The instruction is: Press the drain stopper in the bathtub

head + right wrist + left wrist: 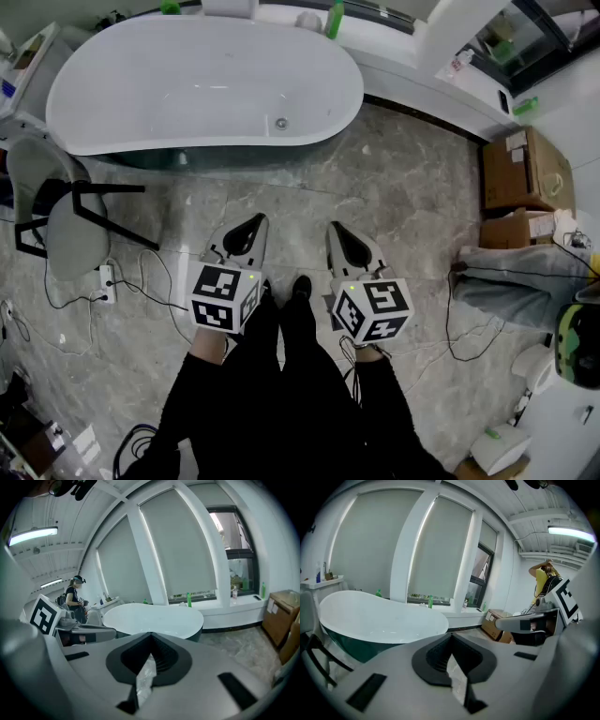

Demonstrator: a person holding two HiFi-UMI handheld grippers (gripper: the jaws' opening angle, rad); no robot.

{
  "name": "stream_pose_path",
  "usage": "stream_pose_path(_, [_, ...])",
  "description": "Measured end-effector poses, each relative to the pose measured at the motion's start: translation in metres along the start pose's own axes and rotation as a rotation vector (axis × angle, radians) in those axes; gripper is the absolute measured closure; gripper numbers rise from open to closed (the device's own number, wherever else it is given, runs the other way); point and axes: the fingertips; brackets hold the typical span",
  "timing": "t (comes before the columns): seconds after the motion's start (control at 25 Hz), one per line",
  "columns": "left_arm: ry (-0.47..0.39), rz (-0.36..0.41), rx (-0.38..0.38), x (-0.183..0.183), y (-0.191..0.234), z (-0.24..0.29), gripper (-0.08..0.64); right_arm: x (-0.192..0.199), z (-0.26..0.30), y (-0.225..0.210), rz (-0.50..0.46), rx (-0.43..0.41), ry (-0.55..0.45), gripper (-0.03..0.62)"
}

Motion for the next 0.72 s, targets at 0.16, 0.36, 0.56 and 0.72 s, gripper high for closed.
stream_pose_path(0.16, [-0.004, 0.001, -0.002, -0.002, -0.001, 0.003, 0.555, 0.002, 0.000, -0.003, 0.001, 0.003, 0.007, 0.591])
stream_pose_path(0.36, [-0.002, -0.001, -0.007, -0.001, -0.005, 0.004, 0.555, 0.005, -0.002, -0.007, 0.010, 0.003, 0.012, 0.591])
stream_pose_path(0.56, [0.001, 0.000, -0.013, -0.002, -0.009, 0.006, 0.555, 0.002, -0.004, -0.014, 0.018, 0.002, 0.008, 0.591])
stream_pose_path(0.72, [-0.014, 0.008, -0.022, -0.013, -0.009, 0.011, 0.555, -0.009, -0.007, -0.019, 0.032, -0.037, -0.013, 0.591])
Point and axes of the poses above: the fingertips, and each gripper's own axes: z forward along the fingers, y to its left, x out of its underside, and after that the axes turned 13 degrees about -x, right-handed
